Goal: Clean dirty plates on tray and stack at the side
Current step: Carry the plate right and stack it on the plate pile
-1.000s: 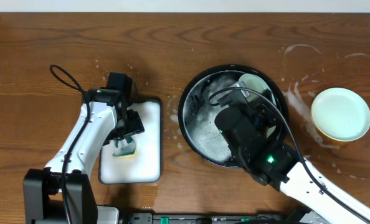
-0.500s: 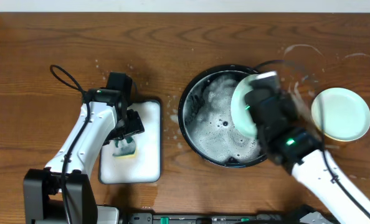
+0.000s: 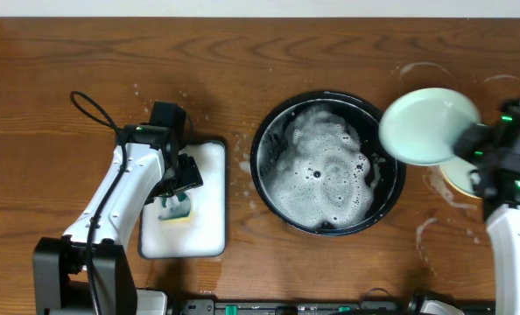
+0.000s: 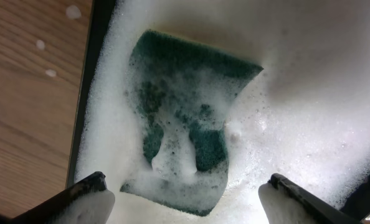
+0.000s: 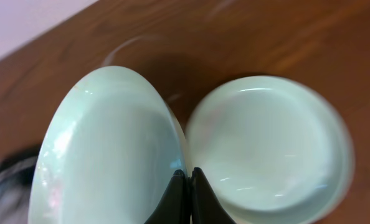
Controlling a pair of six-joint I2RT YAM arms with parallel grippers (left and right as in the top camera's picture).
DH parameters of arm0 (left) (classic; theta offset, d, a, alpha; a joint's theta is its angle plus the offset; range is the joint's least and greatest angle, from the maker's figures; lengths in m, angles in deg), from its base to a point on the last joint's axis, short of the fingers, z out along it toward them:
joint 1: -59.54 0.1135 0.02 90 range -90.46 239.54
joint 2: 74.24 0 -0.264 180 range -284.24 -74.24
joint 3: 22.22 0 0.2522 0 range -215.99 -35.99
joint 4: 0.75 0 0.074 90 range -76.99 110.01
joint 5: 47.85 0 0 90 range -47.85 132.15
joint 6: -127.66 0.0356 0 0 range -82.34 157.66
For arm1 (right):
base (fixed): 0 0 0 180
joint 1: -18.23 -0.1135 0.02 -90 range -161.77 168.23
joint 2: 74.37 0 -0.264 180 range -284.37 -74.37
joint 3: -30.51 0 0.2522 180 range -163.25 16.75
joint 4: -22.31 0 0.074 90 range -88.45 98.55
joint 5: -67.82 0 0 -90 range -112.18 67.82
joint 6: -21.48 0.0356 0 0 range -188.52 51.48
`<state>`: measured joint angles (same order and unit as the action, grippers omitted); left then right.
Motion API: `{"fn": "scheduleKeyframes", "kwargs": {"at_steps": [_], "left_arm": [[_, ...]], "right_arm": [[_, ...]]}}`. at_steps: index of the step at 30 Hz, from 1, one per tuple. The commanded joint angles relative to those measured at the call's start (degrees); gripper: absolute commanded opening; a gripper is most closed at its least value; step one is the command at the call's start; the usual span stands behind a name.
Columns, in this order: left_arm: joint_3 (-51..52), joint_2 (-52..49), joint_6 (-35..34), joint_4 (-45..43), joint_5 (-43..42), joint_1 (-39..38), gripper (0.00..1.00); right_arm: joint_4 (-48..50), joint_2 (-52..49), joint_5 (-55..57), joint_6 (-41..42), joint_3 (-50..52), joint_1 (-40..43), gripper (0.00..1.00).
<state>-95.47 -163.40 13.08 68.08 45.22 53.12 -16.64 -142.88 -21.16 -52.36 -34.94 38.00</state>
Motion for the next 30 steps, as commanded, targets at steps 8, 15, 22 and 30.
{"fn": "scheduleKeyframes", "kwargs": {"at_steps": [8,15,22,30], "left_arm": [[-0.02,0.0,0.13,0.09,0.13,0.24,0.82],[-0.02,0.0,0.13,0.09,0.13,0.24,0.83],[-0.02,0.0,0.13,0.09,0.13,0.24,0.83],[-0.02,0.0,0.13,0.09,0.15,0.24,0.83]], "right_arm": [[1.9,-8.52,-1.31,8.48,-1.18,17.79,0.01],[6.03,-14.53,-2.62,3.13,-1.2,19.43,0.53],[7.19,-6.73,-16.04,-0.09,-2.86,16.39,0.57],[0.52,8.24,-33.88,-0.72,-2.86,4.83,0.58]]}}
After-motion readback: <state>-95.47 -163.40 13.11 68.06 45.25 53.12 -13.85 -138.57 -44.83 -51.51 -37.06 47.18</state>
